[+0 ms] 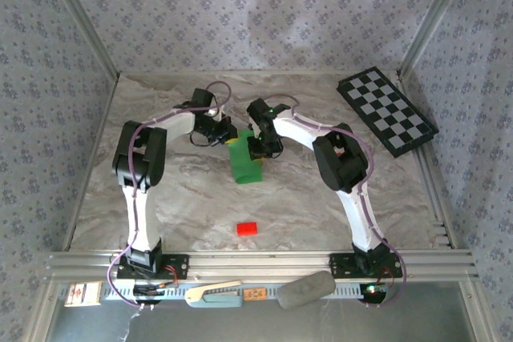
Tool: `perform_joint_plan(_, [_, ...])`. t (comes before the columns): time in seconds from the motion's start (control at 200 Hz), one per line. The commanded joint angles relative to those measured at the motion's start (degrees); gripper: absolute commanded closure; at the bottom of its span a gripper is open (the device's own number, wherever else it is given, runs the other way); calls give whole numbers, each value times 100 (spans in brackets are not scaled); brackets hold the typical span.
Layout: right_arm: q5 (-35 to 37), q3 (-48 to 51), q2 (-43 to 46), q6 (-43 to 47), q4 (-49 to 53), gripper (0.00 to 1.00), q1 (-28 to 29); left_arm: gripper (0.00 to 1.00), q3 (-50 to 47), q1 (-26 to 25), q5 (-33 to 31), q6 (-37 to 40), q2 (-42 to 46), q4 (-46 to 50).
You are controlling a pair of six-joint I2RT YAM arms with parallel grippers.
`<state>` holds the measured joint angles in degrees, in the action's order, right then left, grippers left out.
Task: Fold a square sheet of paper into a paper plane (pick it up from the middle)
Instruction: First fold the square sheet of paper in half at the center of the table.
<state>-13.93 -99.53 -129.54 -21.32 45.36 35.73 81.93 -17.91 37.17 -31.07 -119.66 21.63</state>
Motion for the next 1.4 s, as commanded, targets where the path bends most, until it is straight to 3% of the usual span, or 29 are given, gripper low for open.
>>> perform_joint_plan(0.0, [1086, 627, -919, 137, 774, 84, -127, 95, 378, 66, -130, 155, -291, 325])
perform_joint_plan(0.12, [1095, 645, -924, 162, 764, 84, -118, 95, 472, 190, -554, 380, -452, 450])
perform_joint_plan(0.39, [1100, 680, -917, 190, 748, 84, -118, 95, 513, 598, -647, 553, -796, 436])
perform_joint_plan(0.595, [1094, 715, -907, 190, 778, 84, -134, 95, 439, 815, -789, 700, -64, 707])
perform_joint_plan(0.87, [1095, 715, -911, 189, 806, 84, -137, 95, -430, 513, -141, -7, 733, -1])
perform_joint_plan(1.084, [1069, 707, -933, 190, 811, 84, -136, 95, -457, 6, -30, -341, 387, -238])
perform_joint_plan(1.394, [1059, 671, -951, 190, 833, 84, -134, 96, -283, 22, -336, -258, -192, -78])
